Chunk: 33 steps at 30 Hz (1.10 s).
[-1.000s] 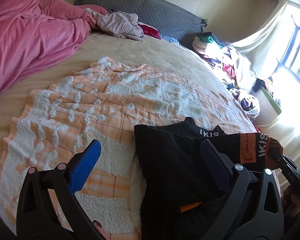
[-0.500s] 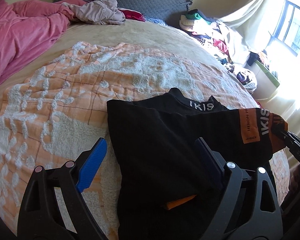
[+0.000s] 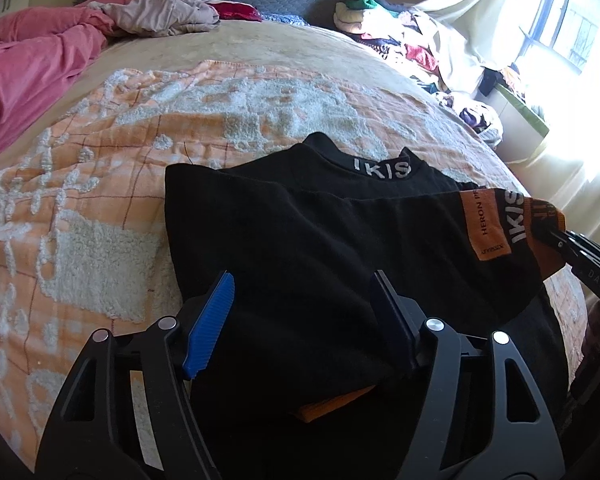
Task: Fold small clothes
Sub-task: 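Lower the orange cuff onto the shirt body and open the right gripper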
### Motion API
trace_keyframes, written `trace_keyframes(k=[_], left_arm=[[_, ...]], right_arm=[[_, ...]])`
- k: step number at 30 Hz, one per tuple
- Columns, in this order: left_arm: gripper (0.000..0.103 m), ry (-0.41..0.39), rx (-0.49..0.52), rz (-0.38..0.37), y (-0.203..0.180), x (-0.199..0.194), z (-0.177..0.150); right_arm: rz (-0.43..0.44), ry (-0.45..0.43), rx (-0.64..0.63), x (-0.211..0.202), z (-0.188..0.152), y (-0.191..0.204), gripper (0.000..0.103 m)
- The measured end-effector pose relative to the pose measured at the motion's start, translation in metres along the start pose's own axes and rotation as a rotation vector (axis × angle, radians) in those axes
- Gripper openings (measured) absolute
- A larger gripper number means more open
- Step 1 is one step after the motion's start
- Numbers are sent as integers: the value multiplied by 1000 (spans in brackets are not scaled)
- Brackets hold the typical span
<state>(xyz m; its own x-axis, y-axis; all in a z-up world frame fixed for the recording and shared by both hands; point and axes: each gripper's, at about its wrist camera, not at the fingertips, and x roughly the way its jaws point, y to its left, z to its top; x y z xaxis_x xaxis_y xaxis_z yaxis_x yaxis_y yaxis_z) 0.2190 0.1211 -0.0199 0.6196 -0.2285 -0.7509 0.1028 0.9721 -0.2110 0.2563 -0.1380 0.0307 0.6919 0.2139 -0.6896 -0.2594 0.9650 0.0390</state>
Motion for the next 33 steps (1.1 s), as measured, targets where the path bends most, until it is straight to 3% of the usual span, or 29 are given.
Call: trace_keyframes(k=[1, 5, 8, 14, 18, 20, 23, 33], left_arm=[[62, 9, 3, 5, 0, 2, -1], [62, 27, 10, 16, -2, 5, -4], [62, 35, -3, 11, 0, 6, -4], [62, 66, -4, 16, 1, 8, -6], [62, 71, -12, 10, 3, 8, -7], [62, 73, -15, 6, 3, 8, -7], [62, 75, -13, 8, 3, 9, -8], [62, 77, -15, 9, 4, 6, -8]], right_arm=[[-28, 2, -2, 1, -1, 0, 24], [-118, -17, -40, 1, -2, 4, 29], [-83, -6, -59, 5, -3, 12, 36], [80, 98, -119, 28, -8, 48, 48], [-6, 199, -163, 51, -20, 53, 51], [-3, 228, -108, 58, -28, 38, 53], [47, 231, -28, 59, -31, 21, 53], [51, 154, -33, 30, -37, 19, 55]])
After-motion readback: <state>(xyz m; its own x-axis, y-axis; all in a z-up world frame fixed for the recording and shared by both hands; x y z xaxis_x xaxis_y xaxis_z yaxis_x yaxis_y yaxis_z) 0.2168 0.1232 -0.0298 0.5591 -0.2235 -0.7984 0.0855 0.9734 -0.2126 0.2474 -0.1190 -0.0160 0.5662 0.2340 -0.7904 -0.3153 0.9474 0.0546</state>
